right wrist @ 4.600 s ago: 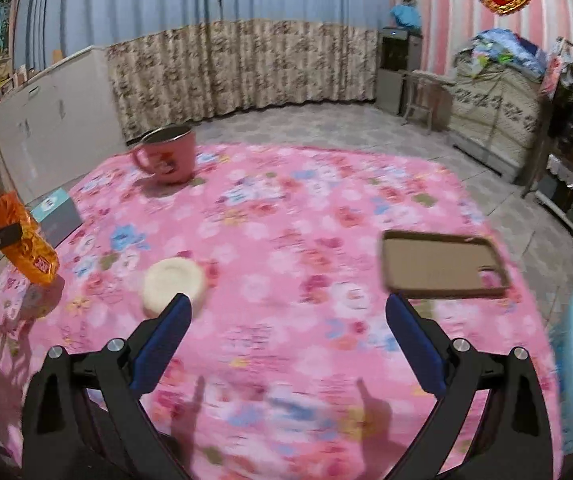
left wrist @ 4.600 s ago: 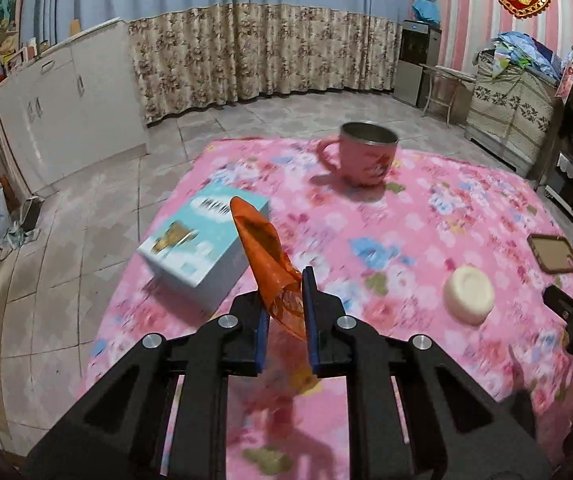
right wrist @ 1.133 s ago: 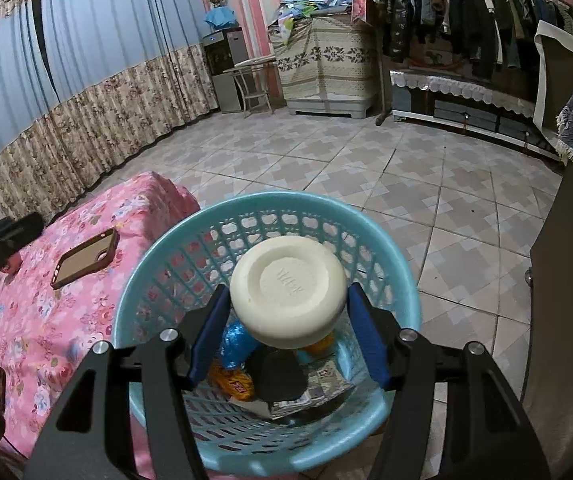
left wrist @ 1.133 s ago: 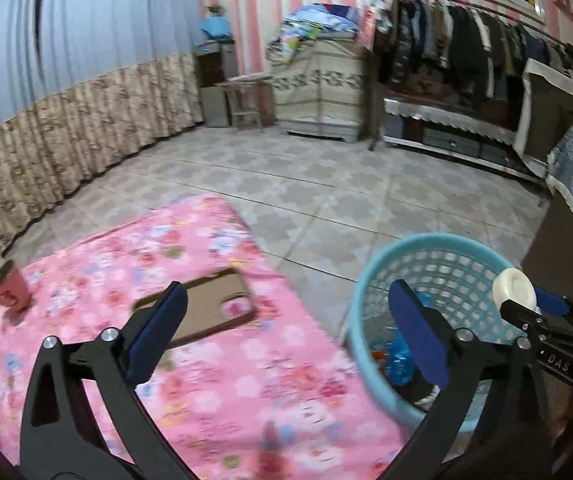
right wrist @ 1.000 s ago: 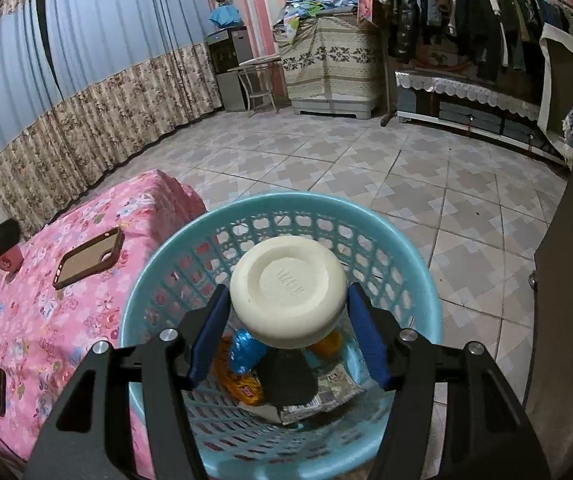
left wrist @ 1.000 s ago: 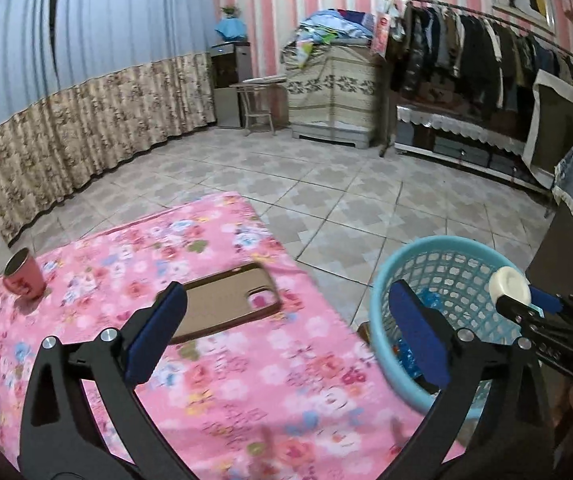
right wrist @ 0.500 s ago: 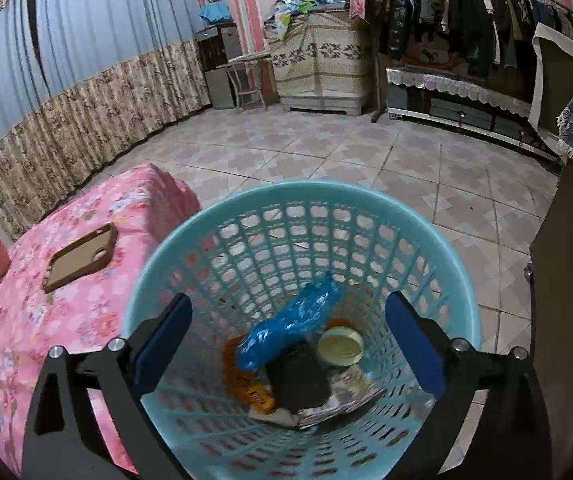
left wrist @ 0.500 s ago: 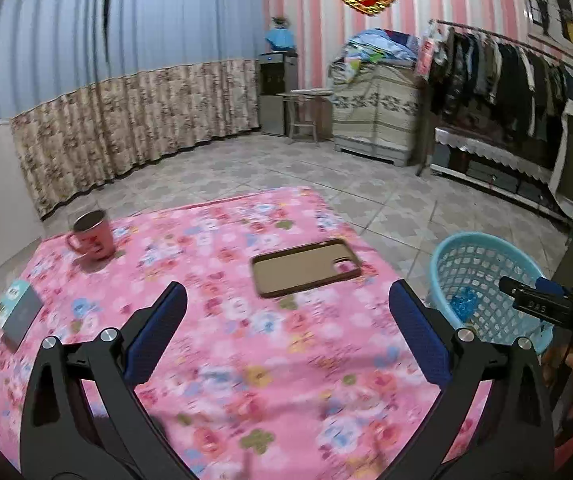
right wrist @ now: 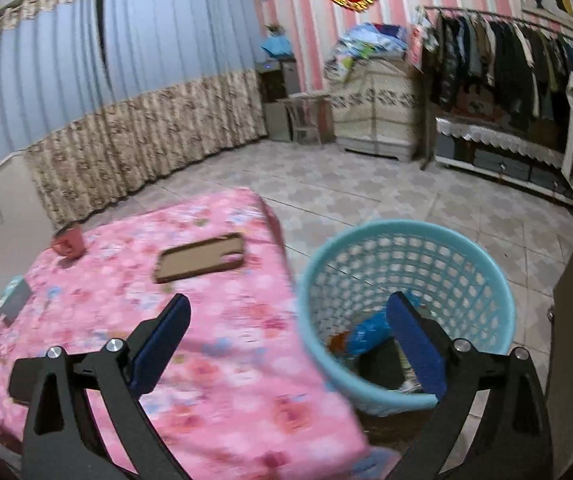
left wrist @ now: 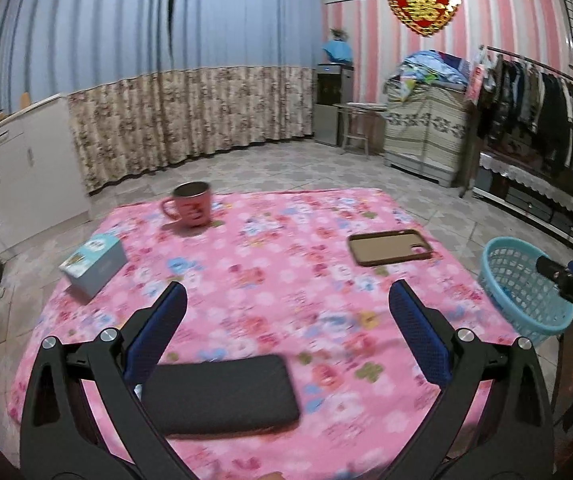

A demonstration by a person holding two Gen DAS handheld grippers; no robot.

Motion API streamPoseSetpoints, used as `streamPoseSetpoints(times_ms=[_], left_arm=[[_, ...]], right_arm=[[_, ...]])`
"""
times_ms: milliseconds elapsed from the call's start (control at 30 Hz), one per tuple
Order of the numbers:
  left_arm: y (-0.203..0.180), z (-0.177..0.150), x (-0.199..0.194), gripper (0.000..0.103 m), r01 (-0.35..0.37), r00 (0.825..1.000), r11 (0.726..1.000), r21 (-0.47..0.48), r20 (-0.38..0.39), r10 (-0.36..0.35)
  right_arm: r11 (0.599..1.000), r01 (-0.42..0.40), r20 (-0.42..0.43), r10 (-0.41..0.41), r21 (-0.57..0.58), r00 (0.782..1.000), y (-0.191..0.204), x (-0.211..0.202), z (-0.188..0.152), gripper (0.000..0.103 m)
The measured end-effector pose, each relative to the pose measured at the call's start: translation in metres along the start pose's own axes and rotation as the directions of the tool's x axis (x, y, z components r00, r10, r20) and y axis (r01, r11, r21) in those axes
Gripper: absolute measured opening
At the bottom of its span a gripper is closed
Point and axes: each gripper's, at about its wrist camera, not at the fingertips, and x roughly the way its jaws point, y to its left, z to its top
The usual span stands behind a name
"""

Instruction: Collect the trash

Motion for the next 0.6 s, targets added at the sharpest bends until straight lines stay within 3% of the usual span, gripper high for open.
streamPoseSetpoints(times_ms=[267,600], left_arm=[[0.027,-0.026,-0.021,0.098,-0.065,0.998,0.998,-0.024,0.021,0.066],[0.028,-0.069,-0.023,0.098,-0.072,0.997,0.997,-0.029,0.020,0.073]], right_arm=[[0.988,-0.096,0.032,0.101,-0.117,0.994,0.068,-0.032,-0.026,0.097],[0.965,-0.147,0.085,0.168,-0.217,0.982,0.109,-0.059,-0.077,0.097]])
